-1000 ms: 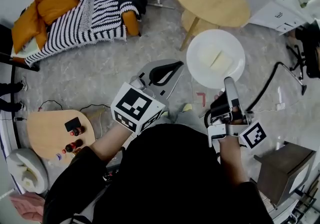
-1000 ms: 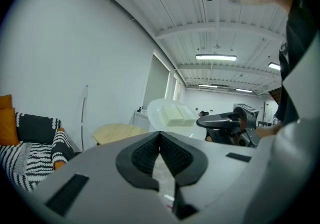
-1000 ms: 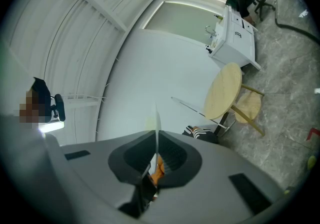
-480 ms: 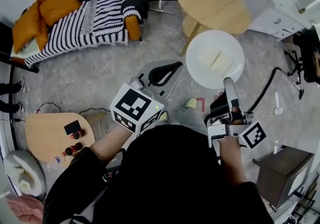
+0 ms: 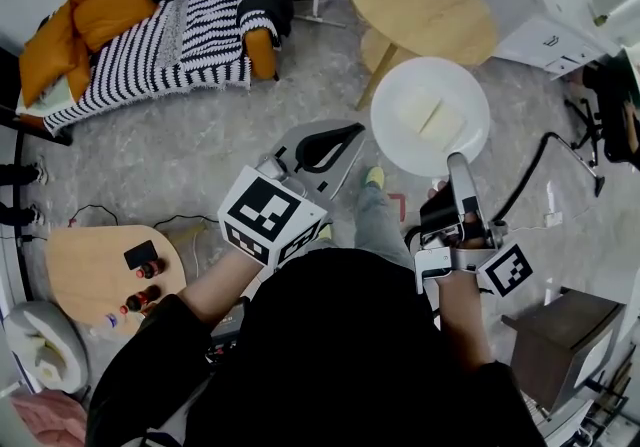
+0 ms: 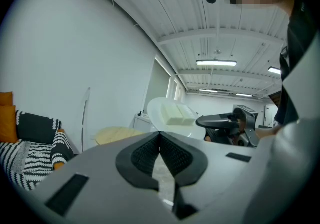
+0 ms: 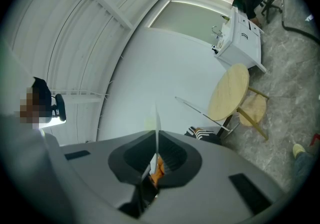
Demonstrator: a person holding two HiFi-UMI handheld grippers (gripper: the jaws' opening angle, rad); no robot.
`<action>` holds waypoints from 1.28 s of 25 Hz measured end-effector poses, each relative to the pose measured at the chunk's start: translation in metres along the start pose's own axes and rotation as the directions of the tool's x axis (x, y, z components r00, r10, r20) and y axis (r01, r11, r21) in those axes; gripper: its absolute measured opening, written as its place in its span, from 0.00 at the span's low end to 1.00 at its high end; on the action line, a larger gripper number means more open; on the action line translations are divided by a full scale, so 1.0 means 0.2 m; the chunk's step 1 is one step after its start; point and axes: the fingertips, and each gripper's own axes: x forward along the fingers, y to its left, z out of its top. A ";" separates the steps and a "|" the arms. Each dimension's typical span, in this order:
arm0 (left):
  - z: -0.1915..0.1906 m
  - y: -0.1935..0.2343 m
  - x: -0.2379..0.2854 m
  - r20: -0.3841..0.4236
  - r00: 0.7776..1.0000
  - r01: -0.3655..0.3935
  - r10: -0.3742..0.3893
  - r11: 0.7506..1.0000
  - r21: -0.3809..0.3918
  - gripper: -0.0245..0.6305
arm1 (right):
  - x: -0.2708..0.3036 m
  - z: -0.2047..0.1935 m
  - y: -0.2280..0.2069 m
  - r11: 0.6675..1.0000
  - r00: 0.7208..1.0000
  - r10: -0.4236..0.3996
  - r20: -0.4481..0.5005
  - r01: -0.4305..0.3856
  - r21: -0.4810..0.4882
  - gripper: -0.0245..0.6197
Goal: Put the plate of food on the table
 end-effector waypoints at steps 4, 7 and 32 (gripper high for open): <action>-0.01 0.00 0.02 -0.004 1.000 0.003 -0.003 1.000 -0.003 0.05 | 0.01 0.01 -0.02 1.000 1.000 0.002 0.004 -0.002 0.001 0.07; -0.01 0.00 0.04 -0.007 1.000 0.007 -0.007 1.000 0.000 0.05 | 0.02 0.03 -0.04 1.000 1.000 0.004 0.006 -0.004 0.007 0.07; 0.02 0.29 0.54 -0.070 0.997 -0.022 0.022 1.000 0.002 0.05 | 0.38 0.34 -0.39 0.998 1.000 0.020 -0.002 -0.020 0.060 0.07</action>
